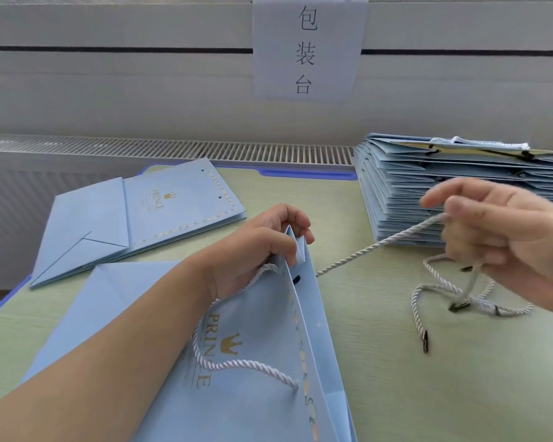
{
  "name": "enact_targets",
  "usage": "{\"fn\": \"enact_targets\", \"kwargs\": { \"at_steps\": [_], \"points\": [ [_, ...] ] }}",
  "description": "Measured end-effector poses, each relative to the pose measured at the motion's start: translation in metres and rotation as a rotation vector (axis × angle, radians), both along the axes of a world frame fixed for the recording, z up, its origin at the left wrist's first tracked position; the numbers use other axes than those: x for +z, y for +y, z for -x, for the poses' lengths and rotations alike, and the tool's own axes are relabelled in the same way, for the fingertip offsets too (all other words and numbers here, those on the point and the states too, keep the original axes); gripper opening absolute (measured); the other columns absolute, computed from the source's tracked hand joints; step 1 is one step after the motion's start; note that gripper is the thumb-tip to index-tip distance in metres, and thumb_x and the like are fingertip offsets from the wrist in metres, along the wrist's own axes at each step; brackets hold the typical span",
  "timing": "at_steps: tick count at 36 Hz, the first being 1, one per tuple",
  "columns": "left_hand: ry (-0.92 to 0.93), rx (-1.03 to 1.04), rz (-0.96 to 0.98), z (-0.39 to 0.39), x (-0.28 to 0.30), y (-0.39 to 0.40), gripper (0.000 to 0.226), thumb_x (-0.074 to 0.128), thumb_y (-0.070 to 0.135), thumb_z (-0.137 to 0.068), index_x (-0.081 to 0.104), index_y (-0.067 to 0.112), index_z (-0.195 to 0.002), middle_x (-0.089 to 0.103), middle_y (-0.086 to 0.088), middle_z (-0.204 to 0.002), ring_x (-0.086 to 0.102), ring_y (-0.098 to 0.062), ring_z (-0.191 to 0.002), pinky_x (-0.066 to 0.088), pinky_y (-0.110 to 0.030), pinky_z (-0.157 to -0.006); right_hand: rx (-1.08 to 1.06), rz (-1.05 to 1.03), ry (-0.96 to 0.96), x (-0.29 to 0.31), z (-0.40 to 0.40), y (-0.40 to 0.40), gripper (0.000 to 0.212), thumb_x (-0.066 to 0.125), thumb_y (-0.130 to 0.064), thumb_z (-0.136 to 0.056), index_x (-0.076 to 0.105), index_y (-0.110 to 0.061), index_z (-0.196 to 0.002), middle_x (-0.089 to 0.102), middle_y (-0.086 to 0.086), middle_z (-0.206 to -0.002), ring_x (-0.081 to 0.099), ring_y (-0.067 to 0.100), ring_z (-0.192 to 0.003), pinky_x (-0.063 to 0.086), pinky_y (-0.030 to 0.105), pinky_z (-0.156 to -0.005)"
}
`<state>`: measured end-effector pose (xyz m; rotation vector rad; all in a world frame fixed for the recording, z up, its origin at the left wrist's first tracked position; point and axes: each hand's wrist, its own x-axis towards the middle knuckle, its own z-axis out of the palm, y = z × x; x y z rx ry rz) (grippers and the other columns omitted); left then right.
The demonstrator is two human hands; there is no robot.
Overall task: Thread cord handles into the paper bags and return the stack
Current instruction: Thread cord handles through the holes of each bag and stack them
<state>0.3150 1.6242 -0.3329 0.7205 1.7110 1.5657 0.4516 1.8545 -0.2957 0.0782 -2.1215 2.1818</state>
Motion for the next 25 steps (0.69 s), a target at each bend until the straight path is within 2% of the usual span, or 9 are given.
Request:
{"fn": "enact_targets", "kwargs": {
  "at_steps": [2, 5, 7, 9, 11, 13, 17, 20, 25],
  "points": [
    [0.009, 0.0, 0.006, 0.0, 0.0, 0.0, 0.049, 0.048, 0.0, -0.049, 0.052, 0.012, -0.096, 0.058, -0.001, -0.089, 0.052, -0.001, -0.058, 0.039, -0.014, -0.047, 0.032, 0.136, 0.073, 0.0, 0.003, 0.021, 0.034, 0.079, -0.037, -0.069, 0.067, -0.012, -0.088, 0.044, -0.01, -0.043, 0.039, 0.006, -0.036, 0.025, 0.022, -0.046],
    [0.011, -0.003, 0.009, 0.0, 0.0, 0.0, 0.049, 0.048, 0.0, -0.05, 0.051, 0.011, -0.097, 0.058, -0.001, -0.089, 0.053, -0.001, -0.057, 0.039, -0.014, -0.046, -0.103, 0.346, 0.059, -0.012, -0.015, 0.047, 0.026, 0.025, -0.024, -0.106, 0.035, -0.005, -0.092, 0.056, 0.026, -0.07, 0.055, 0.034, -0.066, 0.021, 0.039, -0.062],
    [0.015, -0.002, 0.011, 0.0, 0.0, 0.001, 0.049, 0.047, 0.0, -0.05, 0.051, 0.011, -0.097, 0.058, 0.0, -0.089, 0.053, -0.001, -0.057, 0.039, -0.013, -0.046, -0.05, 0.57, 0.039, -0.017, -0.016, 0.077, 0.033, 0.008, -0.032, -0.106, 0.026, -0.013, -0.087, 0.05, 0.029, -0.076, 0.048, 0.038, -0.072, 0.023, 0.041, -0.066],
    [0.014, 0.001, 0.014, 0.0, 0.0, 0.0, 0.049, 0.047, 0.001, -0.049, 0.051, 0.013, -0.096, 0.058, 0.001, -0.089, 0.052, -0.003, -0.061, 0.039, -0.014, -0.048, -0.068, 0.592, 0.119, -0.013, -0.019, 0.084, 0.047, 0.006, -0.037, -0.106, 0.037, -0.003, -0.1, 0.053, 0.031, -0.091, 0.052, 0.041, -0.085, 0.034, 0.046, -0.076],
    [0.016, -0.001, 0.021, 0.0, 0.001, 0.0, 0.049, 0.047, 0.001, -0.049, 0.052, 0.014, -0.095, 0.057, 0.002, -0.09, 0.051, -0.007, -0.068, 0.04, -0.016, -0.052, -0.265, 0.441, 0.283, -0.014, -0.025, 0.079, 0.04, 0.021, -0.026, -0.105, 0.046, -0.003, -0.126, 0.059, 0.019, -0.118, 0.057, 0.034, -0.106, 0.045, 0.04, -0.09],
    [0.027, -0.002, 0.026, -0.001, 0.001, 0.0, 0.049, 0.047, 0.001, -0.049, 0.052, 0.015, -0.096, 0.058, 0.002, -0.09, 0.051, -0.007, -0.07, 0.04, -0.016, -0.053, -0.27, 0.341, 0.378, -0.015, -0.024, 0.062, 0.034, 0.042, -0.017, -0.097, 0.053, -0.017, -0.129, 0.058, 0.0, -0.133, 0.06, 0.013, -0.113, 0.051, 0.021, -0.085],
    [0.017, 0.018, 0.018, 0.001, 0.002, -0.002, 0.049, 0.047, 0.001, -0.049, 0.053, 0.014, -0.095, 0.059, 0.004, -0.086, 0.052, -0.005, -0.066, 0.04, -0.015, -0.051, -0.148, 0.147, 0.368, 0.003, 0.002, 0.023, 0.022, 0.054, -0.032, -0.086, 0.072, -0.027, -0.097, 0.074, -0.011, -0.093, 0.066, -0.001, -0.076, 0.049, 0.008, -0.065],
    [0.023, 0.05, 0.013, 0.004, 0.004, -0.005, 0.05, 0.046, 0.001, -0.048, 0.053, 0.014, -0.096, 0.059, 0.004, -0.088, 0.049, -0.009, -0.072, 0.038, -0.02, -0.055, -0.091, -0.11, 0.371, 0.007, -0.006, -0.008, 0.02, 0.06, -0.038, -0.078, 0.076, -0.026, -0.076, 0.065, -0.011, -0.063, 0.054, 0.0, -0.055, 0.043, 0.008, -0.051],
    [0.017, 0.065, 0.009, 0.006, 0.004, -0.006, 0.05, 0.045, 0.001, -0.048, 0.053, 0.014, -0.096, 0.058, 0.003, -0.091, 0.049, -0.011, -0.074, 0.035, -0.026, -0.06, 0.036, -0.615, 0.263, -0.004, -0.014, -0.042, 0.026, 0.067, -0.056, -0.07, 0.074, -0.031, -0.073, 0.061, -0.014, -0.094, 0.058, 0.01, -0.087, 0.046, 0.018, -0.078]
  ]
}}
